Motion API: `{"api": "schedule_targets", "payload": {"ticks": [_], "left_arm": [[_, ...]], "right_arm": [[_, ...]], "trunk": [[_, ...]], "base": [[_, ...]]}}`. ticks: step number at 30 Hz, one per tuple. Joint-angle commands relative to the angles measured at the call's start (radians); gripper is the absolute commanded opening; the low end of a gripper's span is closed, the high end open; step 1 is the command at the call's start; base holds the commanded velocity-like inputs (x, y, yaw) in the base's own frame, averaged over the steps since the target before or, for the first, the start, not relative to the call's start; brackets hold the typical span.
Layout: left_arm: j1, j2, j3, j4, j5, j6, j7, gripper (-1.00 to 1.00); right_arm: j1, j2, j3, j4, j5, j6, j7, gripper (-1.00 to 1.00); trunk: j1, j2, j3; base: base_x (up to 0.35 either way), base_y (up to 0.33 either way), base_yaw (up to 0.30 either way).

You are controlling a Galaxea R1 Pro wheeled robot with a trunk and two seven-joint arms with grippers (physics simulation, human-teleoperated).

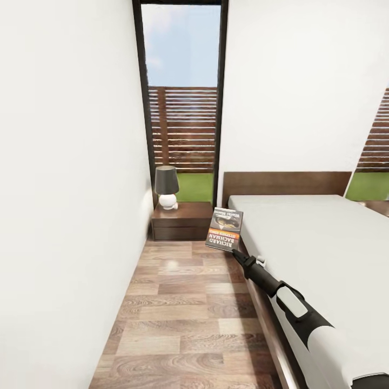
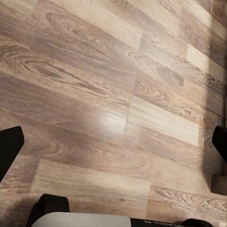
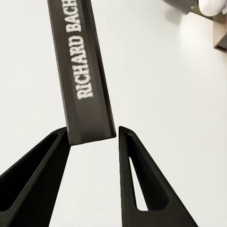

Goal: In the bedroom, move the book from the bed onto either nightstand, and place the two sandals side by side next to the bed.

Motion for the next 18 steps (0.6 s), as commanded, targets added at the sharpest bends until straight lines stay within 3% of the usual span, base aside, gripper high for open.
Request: {"api": "schedule_targets", "payload": {"ticks": [1, 18], "left_arm": [[-0.001, 0.000, 0.002, 0.002, -0.001, -0.005, -0.003, 1.00], [-0.001, 0.000, 0.002, 0.001, -0.001, -0.005, -0.003, 1.00]], "right_arm": [[-0.001, -0.001, 0.005, 0.000, -0.011, 0.006, 0.001, -1.00], [-0.001, -0.001, 0.005, -0.001, -0.008, 0.006, 0.002, -1.00]], "trunk": [[0.000, -0.001, -0.001], [0.000, -0.001, -0.001]], "base": [[0.116, 0.000, 0.000], [0.141, 0.000, 0.000]]}}
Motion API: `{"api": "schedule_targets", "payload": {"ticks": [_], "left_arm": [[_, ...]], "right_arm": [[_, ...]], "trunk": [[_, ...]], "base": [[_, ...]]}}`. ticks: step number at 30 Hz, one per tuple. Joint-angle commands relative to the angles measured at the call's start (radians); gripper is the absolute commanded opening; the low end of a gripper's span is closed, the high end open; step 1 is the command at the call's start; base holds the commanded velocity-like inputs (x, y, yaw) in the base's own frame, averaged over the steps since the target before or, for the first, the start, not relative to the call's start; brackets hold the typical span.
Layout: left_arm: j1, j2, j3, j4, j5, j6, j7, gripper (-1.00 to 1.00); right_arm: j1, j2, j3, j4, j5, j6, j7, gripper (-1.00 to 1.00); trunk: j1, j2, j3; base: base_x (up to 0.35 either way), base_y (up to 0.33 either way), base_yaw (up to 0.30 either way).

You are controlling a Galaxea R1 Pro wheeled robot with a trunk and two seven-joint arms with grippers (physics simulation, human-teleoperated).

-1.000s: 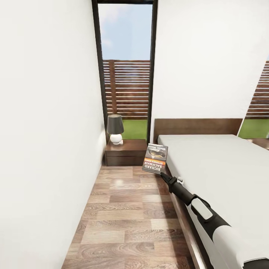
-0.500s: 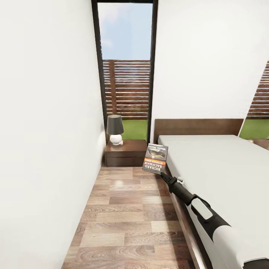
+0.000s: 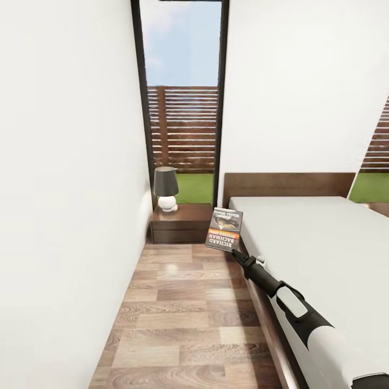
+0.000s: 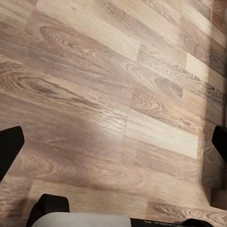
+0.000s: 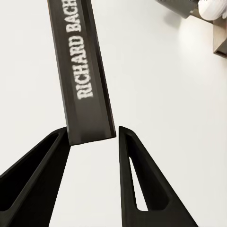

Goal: In the bedroom, move the book from the bed onto either nightstand, and place the two sandals side by side next to the bed.

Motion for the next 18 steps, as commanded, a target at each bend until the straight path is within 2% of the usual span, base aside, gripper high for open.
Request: {"api": "schedule_targets", "payload": {"ticks": [1, 10, 15, 18], "left_arm": [[-0.001, 0.000, 0.002, 0.002, -0.001, -0.005, -0.003, 1.00], [-0.001, -0.001, 0.006, 0.002, 0.002, -0.006, -0.003, 1.00], [-0.001, -0.023, 0.015, 0.002, 0.007, -0.015, -0.002, 1.00], [-0.001, -0.040, 0.038, 0.003, 0.010, -0.047, 0.002, 1.00]], "right_arm": [[-0.001, -0.001, 0.004, 0.000, -0.013, 0.006, 0.001, -1.00], [-0.001, -0.001, 0.004, 0.000, -0.013, 0.006, 0.001, -1.00], [-0.001, -0.001, 0.005, 0.000, -0.014, 0.006, 0.000, -1.00], [-0.001, 0.000, 0.005, 0.000, -0.015, 0.006, 0.000, -1.00]], "trunk": [[0.000, -0.001, -0.001], [0.000, -0.001, -0.001], [0.000, -0.001, -0.001], [0.000, -0.001, -0.001]], "base": [[0.153, 0.000, 0.000], [0.103, 0.000, 0.000], [0.020, 0.000, 0.000], [0.008, 0.000, 0.000]]}}
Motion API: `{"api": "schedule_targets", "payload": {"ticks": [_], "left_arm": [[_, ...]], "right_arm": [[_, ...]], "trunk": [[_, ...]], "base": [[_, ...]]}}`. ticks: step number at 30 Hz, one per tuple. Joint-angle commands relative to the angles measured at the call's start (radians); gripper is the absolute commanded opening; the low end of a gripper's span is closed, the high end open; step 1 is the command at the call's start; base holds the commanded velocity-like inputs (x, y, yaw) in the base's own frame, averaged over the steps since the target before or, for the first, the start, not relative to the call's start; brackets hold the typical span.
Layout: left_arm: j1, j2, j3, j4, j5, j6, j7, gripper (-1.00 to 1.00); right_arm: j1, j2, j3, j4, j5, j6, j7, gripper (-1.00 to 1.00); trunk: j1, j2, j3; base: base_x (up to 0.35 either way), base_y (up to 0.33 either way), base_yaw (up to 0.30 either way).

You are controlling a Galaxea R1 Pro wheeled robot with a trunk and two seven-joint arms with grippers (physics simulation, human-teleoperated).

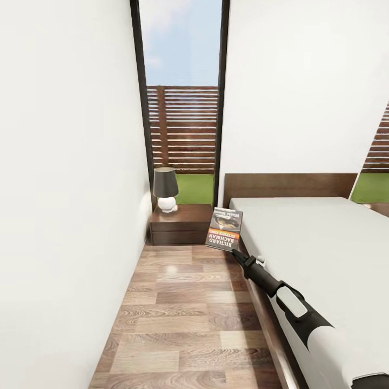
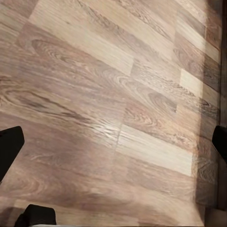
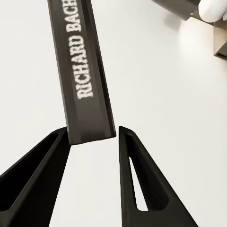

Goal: In the bedroom, move the book from the bed onto either nightstand, and place the two sandals side by side next to the bed.

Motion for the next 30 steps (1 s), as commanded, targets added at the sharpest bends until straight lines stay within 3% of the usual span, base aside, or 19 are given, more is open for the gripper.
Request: {"api": "schedule_targets", "payload": {"ticks": [1, 2, 6, 12, 22, 30], "left_arm": [[-0.001, -0.007, 0.014, 0.002, 0.005, -0.024, 0.000, 1.00], [-0.001, -0.023, 0.052, 0.005, 0.012, -0.071, 0.010, 1.00], [-0.001, -0.062, 0.134, 0.012, 0.030, -0.181, 0.042, 1.00], [-0.001, -0.111, 0.200, 0.054, 0.041, -0.302, 0.093, 1.00], [0.000, -0.150, 0.216, 0.086, 0.043, -0.349, 0.158, 1.00], [0.001, -0.162, 0.217, 0.089, 0.041, -0.373, 0.203, 1.00]], "right_arm": [[-0.001, -0.001, 0.005, 0.000, -0.011, 0.006, 0.001, -1.00], [-0.001, -0.001, 0.005, 0.000, -0.011, 0.006, 0.001, -1.00], [-0.001, 0.000, 0.005, 0.000, -0.012, 0.006, 0.001, -1.00], [-0.001, 0.000, 0.004, 0.000, -0.012, 0.006, 0.001, -1.00], [-0.001, 0.000, 0.005, -0.001, -0.012, 0.006, 0.001, -1.00], [-0.001, 0.001, 0.005, -0.001, -0.012, 0.006, 0.001, -1.00]], "trunk": [[0.000, -0.001, -0.001], [0.000, -0.001, -0.001], [0.000, -0.001, -0.001], [0.000, -0.001, -0.001], [0.000, -0.001, -0.001], [0.000, -0.001, -0.001]], "base": [[0.005, 0.000, 0.000], [0.003, 0.000, 0.000], [0.002, 0.000, 0.000], [0.000, 0.000, 0.000], [0.000, 0.000, 0.000], [0.000, 0.000, 0.000]]}}
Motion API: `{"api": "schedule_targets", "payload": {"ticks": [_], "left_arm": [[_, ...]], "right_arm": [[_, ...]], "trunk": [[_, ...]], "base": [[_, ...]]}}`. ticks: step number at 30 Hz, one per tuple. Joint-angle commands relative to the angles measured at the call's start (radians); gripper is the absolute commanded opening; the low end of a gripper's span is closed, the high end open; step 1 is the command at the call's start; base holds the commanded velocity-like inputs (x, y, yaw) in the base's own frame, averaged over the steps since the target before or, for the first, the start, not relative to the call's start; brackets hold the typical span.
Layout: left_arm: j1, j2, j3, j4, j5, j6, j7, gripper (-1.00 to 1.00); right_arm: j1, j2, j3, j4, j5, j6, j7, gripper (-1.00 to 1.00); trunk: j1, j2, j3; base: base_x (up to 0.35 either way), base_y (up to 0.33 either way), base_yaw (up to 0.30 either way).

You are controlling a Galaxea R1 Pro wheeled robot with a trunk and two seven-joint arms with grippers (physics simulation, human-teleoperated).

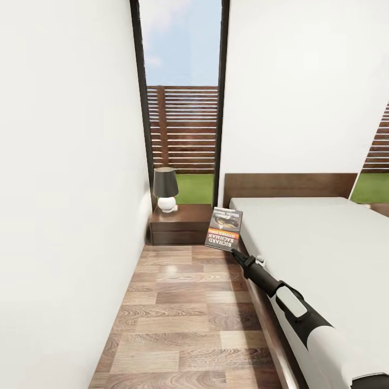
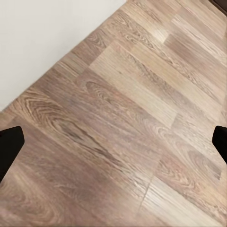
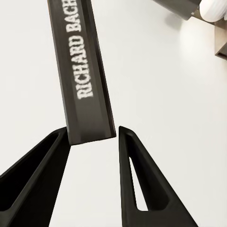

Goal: In the bedroom, move the book from the bed onto either nightstand, and place the two sandals side by side next to the bed.

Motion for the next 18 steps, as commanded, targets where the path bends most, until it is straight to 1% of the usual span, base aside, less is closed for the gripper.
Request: {"api": "schedule_targets", "payload": {"ticks": [1, 14, 18], "left_arm": [[-0.001, 0.000, -0.002, 0.001, 0.010, -0.001, -0.007, 1.00], [-0.001, 0.001, -0.003, 0.001, 0.009, -0.001, 0.002, 1.00], [-0.001, 0.003, -0.003, 0.001, 0.008, -0.001, 0.004, 1.00]], "right_arm": [[-0.001, -0.001, 0.005, 0.000, -0.011, 0.006, 0.001, -1.00], [-0.001, -0.002, 0.004, 0.000, -0.010, 0.006, 0.002, -1.00], [-0.001, -0.002, 0.004, 0.001, -0.008, 0.007, 0.002, -1.00]], "trunk": [[0.000, -0.001, -0.001], [0.000, -0.001, -0.001], [0.000, -0.001, -0.001]], "base": [[0.000, 0.000, 0.000], [0.001, 0.000, 0.000], [0.069, 0.022, 0.000]]}}
